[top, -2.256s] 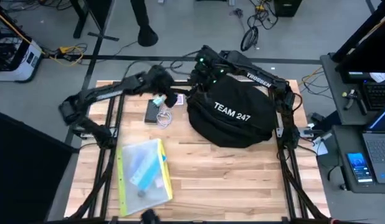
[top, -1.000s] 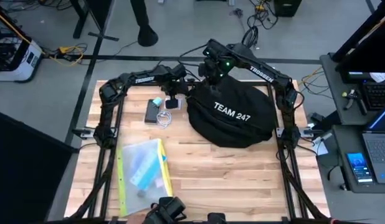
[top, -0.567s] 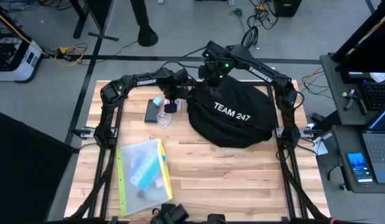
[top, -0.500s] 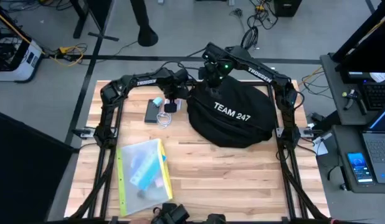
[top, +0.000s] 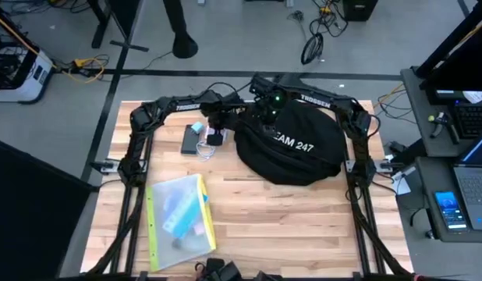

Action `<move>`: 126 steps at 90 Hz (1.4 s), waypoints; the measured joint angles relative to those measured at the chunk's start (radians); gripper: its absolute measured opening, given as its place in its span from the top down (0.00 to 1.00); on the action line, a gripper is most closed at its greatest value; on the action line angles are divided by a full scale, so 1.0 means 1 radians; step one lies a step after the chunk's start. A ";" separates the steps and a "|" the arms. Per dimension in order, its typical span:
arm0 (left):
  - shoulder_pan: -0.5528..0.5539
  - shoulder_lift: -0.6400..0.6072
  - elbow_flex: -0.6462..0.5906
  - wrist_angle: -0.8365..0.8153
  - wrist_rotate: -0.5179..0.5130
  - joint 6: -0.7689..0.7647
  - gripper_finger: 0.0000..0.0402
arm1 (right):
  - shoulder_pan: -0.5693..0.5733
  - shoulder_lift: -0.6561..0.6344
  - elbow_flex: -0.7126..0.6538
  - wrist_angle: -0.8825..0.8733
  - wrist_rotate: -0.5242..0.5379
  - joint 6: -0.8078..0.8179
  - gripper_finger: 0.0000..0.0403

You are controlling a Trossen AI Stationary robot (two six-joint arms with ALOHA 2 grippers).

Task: Unpack backpack
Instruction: Put the game card into the green zip bag

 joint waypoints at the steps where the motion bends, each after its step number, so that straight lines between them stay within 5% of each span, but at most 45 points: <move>1: -0.003 0.002 -0.001 0.005 0.000 0.000 0.20 | 0.000 0.000 0.000 0.002 0.000 0.000 1.00; 89: -0.075 0.062 0.036 -0.055 -0.107 -0.107 0.29 | 0.002 -0.008 0.002 0.000 0.007 0.024 1.00; 126: -0.078 -0.116 0.175 -0.067 0.010 -0.199 0.29 | -0.106 -0.227 -0.043 -0.001 0.002 0.045 1.00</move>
